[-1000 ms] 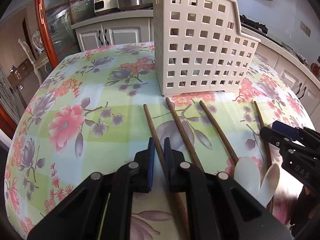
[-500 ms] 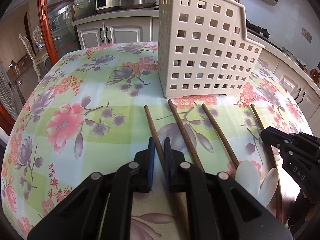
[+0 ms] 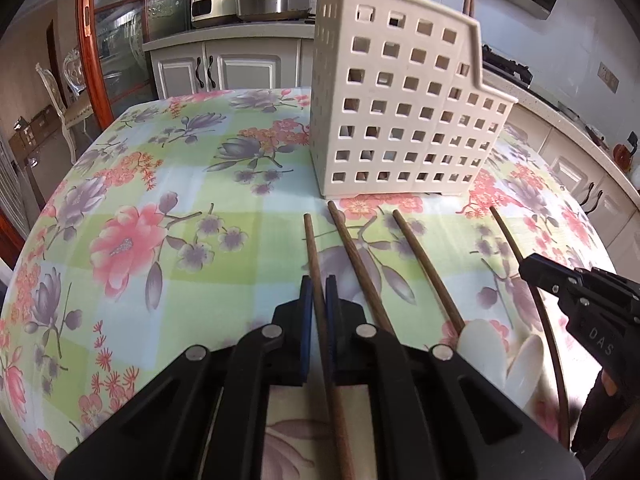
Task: Organize utensils
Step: 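Close the right tool on one brown chopstick, then lift the chopstick upright with the right tool and carry it over the caddy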
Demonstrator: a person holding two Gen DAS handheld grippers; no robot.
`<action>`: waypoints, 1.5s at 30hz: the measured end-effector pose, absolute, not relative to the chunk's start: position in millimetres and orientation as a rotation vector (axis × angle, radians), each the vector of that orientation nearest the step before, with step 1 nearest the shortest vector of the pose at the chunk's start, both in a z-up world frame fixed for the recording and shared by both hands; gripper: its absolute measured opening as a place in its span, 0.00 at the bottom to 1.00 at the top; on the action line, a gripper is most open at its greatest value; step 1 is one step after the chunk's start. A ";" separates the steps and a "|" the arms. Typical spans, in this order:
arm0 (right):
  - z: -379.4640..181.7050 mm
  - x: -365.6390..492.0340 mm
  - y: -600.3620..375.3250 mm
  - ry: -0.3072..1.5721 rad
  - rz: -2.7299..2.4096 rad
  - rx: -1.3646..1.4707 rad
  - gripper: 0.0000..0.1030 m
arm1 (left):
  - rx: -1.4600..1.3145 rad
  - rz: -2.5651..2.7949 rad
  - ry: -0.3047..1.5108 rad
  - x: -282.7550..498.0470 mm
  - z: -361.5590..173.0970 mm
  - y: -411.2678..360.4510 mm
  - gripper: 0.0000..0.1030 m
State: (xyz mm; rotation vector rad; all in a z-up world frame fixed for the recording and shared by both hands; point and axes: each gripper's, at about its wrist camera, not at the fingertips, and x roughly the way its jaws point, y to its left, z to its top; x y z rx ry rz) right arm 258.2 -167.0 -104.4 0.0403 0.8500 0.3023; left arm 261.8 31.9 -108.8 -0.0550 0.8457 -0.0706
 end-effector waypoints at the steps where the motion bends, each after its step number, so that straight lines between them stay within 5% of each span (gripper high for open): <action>1: -100.5 255.7 -168.4 0.838 0.304 0.047 0.07 | -0.058 -0.073 0.834 258.0 -105.8 32.2 0.06; 45: 26.3 147.7 -182.3 0.482 0.354 0.027 0.06 | -0.023 -0.108 0.439 128.7 36.4 22.8 0.06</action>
